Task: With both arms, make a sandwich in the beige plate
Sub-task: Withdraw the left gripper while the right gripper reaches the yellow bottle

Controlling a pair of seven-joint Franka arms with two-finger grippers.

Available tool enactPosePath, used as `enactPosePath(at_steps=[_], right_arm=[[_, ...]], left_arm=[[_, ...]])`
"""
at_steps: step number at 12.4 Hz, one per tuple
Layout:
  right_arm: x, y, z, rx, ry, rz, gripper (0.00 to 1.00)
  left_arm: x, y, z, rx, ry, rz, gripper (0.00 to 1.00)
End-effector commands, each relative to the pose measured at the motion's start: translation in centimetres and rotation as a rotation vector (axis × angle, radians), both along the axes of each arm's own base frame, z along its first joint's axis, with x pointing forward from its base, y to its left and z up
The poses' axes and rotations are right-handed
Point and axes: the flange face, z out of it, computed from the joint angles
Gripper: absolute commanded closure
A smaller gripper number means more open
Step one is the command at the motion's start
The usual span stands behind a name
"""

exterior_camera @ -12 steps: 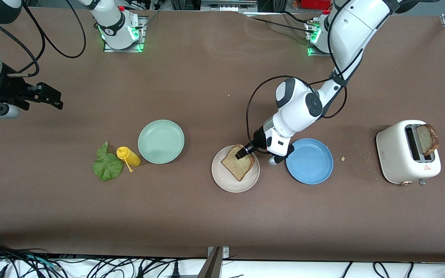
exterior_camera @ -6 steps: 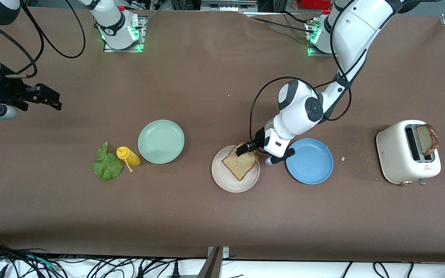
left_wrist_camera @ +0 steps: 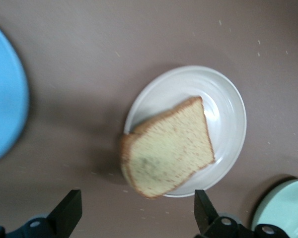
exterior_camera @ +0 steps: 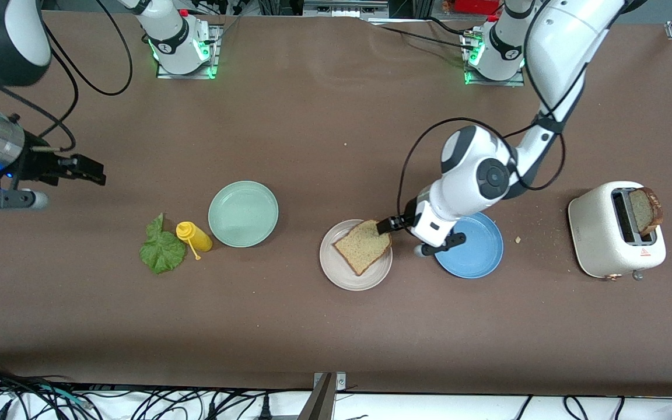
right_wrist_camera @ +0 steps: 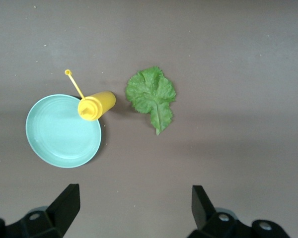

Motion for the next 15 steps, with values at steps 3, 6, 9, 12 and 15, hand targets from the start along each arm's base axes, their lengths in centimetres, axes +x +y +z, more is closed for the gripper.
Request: enactPosePath(at_steps=[3, 6, 9, 12, 15], right_arm=[[0.2, -0.1, -0.2, 0.012, 0.004, 0.03, 0.0], [0.8, 0.3, -1.6, 0.024, 0.02, 0.108, 0.0], [1.9, 0.2, -3.8, 0.038, 0.031, 0.252, 0.0], [4.8, -0.1, -6.9, 0.145, 0.017, 0.487, 0.0], [6.2, -0.8, -10.4, 0.244, -0.041, 0.765, 0.0]], left_arm=[[1.8, 13.5, 8.5, 0.246, -0.03, -0.051, 0.01], [2.6, 21.0, 11.6, 0.288, 0.004, -0.043, 0.01], [2.6, 27.5, 15.6, 0.329, -0.012, -0.11, 0.01], [0.5, 30.1, 17.5, 0.35, -0.029, -0.176, 0.01], [-0.4, 30.8, 17.8, 0.321, -0.036, -0.165, 0.01]])
